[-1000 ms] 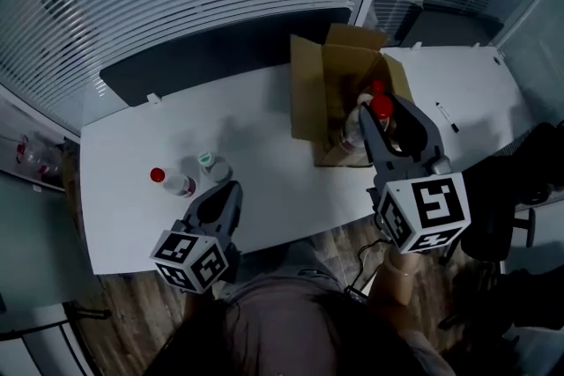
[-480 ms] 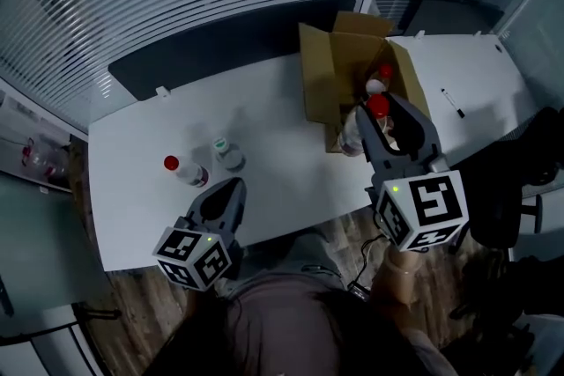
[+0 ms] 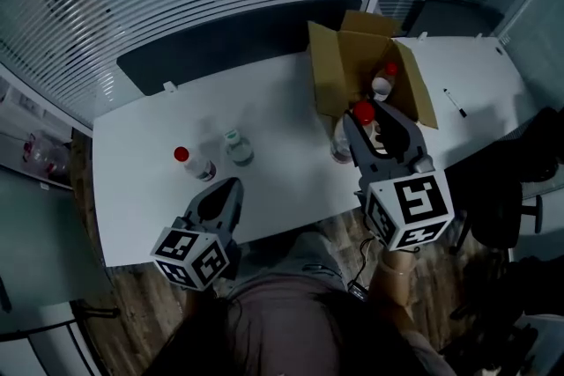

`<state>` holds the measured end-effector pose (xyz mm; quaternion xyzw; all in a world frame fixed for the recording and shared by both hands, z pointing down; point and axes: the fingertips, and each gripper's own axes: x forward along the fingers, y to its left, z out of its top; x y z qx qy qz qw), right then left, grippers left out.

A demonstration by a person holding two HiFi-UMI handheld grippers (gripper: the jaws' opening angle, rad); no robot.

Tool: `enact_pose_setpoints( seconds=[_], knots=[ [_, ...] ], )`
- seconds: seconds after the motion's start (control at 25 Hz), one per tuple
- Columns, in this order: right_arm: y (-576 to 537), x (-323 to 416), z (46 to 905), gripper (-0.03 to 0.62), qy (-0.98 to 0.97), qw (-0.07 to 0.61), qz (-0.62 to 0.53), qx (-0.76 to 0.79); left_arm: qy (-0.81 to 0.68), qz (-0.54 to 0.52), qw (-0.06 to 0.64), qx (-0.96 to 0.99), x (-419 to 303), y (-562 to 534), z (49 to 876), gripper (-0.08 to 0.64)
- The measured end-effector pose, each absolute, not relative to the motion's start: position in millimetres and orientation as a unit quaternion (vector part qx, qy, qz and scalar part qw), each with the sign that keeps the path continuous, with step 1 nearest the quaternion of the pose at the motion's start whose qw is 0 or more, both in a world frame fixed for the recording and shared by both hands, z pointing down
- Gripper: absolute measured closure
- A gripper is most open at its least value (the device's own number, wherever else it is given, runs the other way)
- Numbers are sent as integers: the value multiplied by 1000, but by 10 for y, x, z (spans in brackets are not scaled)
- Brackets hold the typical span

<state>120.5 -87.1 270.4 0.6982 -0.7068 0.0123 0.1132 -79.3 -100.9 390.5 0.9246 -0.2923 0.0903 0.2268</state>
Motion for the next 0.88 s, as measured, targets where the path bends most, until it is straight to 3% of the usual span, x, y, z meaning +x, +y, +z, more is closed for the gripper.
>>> enact_pose_setpoints(
  seconds=[0.88],
  knots=[
    [-1207, 48, 3023, 431, -793, 126, 26, 596, -387, 61, 224, 893, -1722, -991, 3874, 552]
  ],
)
